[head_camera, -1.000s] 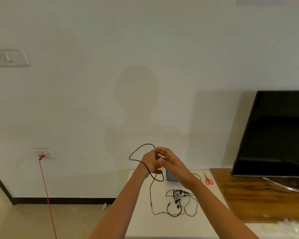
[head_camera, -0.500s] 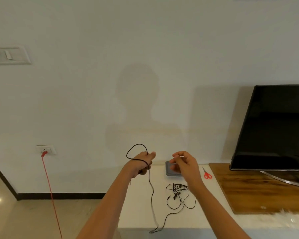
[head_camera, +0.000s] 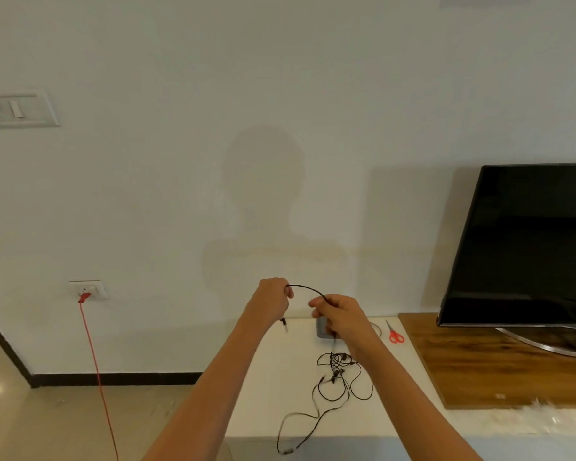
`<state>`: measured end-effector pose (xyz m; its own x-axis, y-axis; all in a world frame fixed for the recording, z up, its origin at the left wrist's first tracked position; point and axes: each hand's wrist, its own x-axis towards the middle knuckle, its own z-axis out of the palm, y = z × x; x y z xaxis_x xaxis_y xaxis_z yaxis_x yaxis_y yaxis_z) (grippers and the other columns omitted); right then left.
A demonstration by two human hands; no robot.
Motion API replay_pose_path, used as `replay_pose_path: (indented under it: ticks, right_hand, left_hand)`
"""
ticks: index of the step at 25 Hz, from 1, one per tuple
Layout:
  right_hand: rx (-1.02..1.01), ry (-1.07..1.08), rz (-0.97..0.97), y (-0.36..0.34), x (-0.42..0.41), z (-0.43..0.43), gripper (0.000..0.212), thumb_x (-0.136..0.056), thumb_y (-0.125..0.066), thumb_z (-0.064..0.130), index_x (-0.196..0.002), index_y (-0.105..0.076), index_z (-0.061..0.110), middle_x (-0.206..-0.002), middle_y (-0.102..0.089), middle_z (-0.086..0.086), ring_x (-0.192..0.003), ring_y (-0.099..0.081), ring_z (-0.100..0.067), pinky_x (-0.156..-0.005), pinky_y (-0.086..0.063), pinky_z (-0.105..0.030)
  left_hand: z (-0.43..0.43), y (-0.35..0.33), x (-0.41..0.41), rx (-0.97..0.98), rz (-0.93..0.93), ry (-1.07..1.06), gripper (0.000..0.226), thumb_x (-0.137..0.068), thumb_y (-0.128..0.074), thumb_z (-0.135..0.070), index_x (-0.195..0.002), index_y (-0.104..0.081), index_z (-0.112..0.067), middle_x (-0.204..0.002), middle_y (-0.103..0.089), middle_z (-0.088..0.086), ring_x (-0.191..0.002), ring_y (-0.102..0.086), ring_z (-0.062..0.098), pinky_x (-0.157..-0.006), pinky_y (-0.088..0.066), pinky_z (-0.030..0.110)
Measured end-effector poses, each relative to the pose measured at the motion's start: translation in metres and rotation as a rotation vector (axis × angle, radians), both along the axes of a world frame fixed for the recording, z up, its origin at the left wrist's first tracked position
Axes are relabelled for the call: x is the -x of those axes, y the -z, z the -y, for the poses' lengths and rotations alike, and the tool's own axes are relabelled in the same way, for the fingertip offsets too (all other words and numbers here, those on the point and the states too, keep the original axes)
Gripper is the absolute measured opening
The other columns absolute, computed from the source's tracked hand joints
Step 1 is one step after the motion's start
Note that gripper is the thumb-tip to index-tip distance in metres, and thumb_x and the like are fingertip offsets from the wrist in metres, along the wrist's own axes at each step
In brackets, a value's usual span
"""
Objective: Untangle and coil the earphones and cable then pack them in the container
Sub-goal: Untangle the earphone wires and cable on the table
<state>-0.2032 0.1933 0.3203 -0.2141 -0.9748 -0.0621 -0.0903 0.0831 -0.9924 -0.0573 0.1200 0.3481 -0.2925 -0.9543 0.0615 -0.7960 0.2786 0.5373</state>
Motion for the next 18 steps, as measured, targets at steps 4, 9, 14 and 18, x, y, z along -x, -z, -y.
replay_pose_path:
  ticks: [4,9,14,18]
  right_hand:
    - [0.06,-0.089,-0.194,0.001,0.027,0.001,0.016,-0.089,-0.065,0.019,-0.105,-0.065,0.015,-0.091,-0.074,-0.003,-0.075,-0.067,-0.015,-0.073,-0.051,-0.024]
    - [0.204,-0.193,-0.018,-0.001,0.01,0.013,0.02,-0.097,-0.053,0.023,-0.09,-0.069,0.012,-0.067,-0.065,0.0,-0.055,-0.053,-0.01,-0.056,-0.046,-0.017]
    - [0.17,-0.137,0.077,0.03,0.018,0.008,0.024,-0.098,-0.049,0.021,-0.085,-0.068,0.012,-0.066,-0.059,-0.002,-0.053,-0.049,-0.01,-0.053,-0.043,-0.018]
    - [0.194,0.025,-0.107,0.029,0.017,0.016,0.025,-0.093,-0.055,0.017,-0.074,-0.07,0.021,-0.058,-0.06,0.001,-0.052,-0.05,-0.013,-0.047,-0.041,-0.02]
  left_hand:
    - [-0.012,-0.015,-0.015,-0.366,-0.527,0.033,0.027,-0.097,-0.051,-0.024,-0.088,-0.074,-0.013,-0.076,-0.066,-0.003,-0.054,-0.05,0.005,-0.048,-0.041,0.015]
    - [-0.016,-0.027,-0.002,-0.699,-1.04,0.058,0.03,-0.096,-0.053,-0.028,-0.071,-0.064,-0.017,-0.058,-0.055,-0.009,-0.04,-0.033,0.003,-0.038,-0.027,0.015]
    - [-0.003,-0.031,-0.011,-0.683,-1.667,-0.055,0.027,-0.101,-0.044,-0.021,-0.078,-0.057,-0.012,-0.064,-0.069,-0.002,-0.045,-0.059,0.003,-0.038,-0.041,0.014]
    - [-0.003,-0.012,-0.002,-0.464,-1.498,0.054,0.025,-0.1,-0.046,-0.013,-0.095,-0.068,-0.002,-0.097,-0.075,0.013,-0.094,-0.073,0.022,-0.071,-0.059,0.024]
